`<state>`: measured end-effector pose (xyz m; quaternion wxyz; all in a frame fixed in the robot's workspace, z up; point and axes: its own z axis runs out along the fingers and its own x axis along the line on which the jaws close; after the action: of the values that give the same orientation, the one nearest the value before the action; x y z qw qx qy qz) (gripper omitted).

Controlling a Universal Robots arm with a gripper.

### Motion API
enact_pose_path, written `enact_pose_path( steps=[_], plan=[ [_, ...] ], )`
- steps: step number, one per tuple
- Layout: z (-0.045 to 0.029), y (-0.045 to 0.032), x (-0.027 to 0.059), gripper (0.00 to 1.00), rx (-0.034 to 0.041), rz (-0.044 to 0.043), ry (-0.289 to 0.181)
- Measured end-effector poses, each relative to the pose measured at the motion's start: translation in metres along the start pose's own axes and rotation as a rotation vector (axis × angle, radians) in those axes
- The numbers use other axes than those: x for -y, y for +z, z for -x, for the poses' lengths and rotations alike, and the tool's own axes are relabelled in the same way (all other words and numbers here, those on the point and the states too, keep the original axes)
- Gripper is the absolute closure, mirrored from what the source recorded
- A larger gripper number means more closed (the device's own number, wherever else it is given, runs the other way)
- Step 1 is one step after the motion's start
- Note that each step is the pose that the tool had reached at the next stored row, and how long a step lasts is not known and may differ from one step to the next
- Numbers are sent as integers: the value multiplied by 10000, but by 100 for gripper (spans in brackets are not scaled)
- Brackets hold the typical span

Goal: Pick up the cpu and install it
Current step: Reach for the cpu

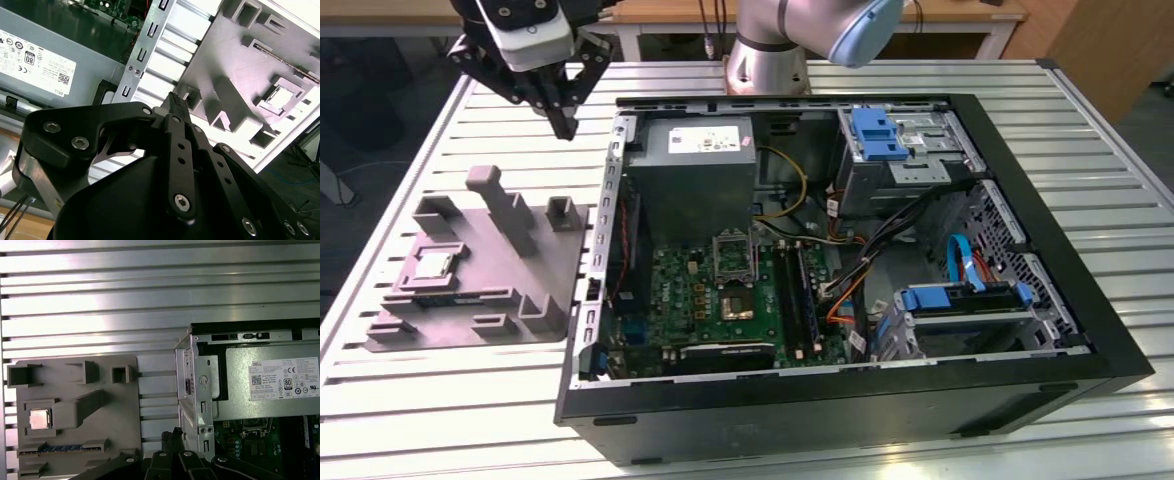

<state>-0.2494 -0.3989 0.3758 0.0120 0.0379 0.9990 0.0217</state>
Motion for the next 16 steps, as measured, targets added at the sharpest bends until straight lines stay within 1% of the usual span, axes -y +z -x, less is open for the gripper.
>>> enact_pose_path(
  steps=[16],
  plan=[
    [-48,2,4,89,-1,0,0]
  ],
)
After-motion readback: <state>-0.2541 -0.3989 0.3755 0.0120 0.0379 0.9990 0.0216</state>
